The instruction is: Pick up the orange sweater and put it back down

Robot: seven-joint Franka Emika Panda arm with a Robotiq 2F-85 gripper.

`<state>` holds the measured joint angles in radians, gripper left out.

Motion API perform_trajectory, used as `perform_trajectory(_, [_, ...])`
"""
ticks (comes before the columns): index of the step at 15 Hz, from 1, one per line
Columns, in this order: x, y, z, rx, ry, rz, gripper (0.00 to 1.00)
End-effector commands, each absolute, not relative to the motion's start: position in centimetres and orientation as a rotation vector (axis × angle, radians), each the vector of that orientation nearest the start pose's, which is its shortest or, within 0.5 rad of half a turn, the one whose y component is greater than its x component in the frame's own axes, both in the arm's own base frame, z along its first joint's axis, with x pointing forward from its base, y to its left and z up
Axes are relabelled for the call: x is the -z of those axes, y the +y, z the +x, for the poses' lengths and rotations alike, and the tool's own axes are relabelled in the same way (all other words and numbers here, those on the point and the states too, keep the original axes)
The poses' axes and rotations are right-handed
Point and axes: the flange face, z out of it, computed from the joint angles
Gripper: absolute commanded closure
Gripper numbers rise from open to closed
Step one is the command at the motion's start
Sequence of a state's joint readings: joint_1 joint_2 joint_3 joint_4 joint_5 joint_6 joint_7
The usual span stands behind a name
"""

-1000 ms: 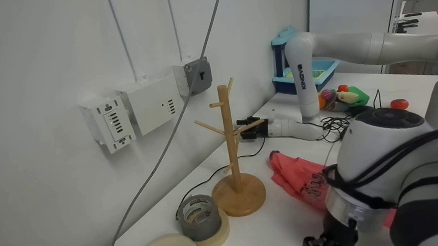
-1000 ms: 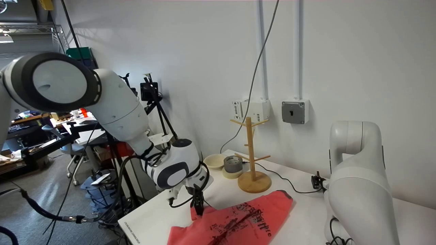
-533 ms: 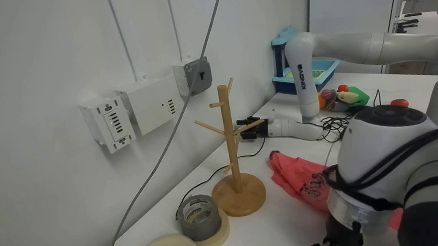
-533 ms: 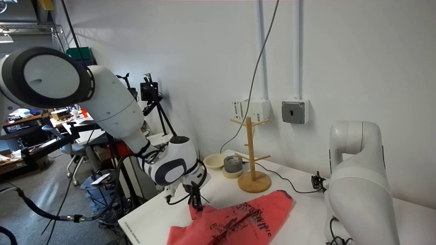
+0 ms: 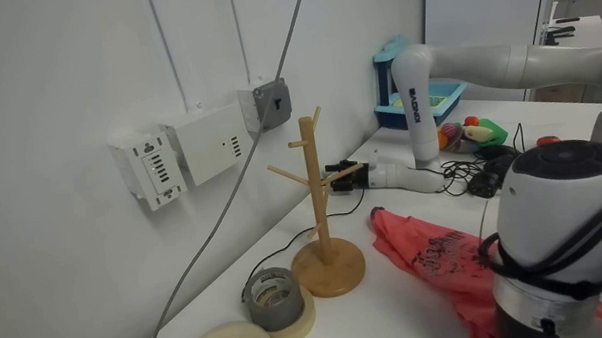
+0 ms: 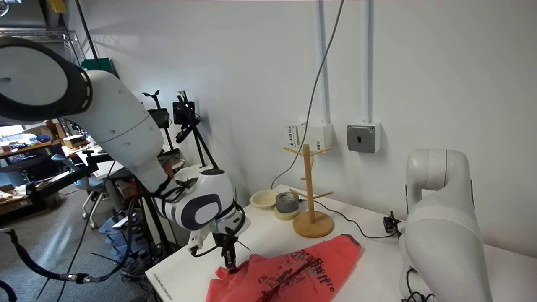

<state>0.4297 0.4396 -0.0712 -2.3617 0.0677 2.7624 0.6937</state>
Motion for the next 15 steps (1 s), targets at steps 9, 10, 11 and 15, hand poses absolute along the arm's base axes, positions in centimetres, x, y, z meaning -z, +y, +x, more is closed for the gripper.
perform_trajectory(9, [-16.0, 12.4, 44.6, -0.232, 0.484, -3.207, 0.5])
perform_trajectory(10, [-16.3, 12.6, 44.5, -0.261, 0.45, -3.195, 0.42])
perform_trajectory(11, [-16.8, 12.7, 44.2, -0.286, 0.423, -3.192, 0.35])
perform_trajectory(15, [-19.0, 12.6, 43.3, -0.368, 0.301, -3.182, 0.05])
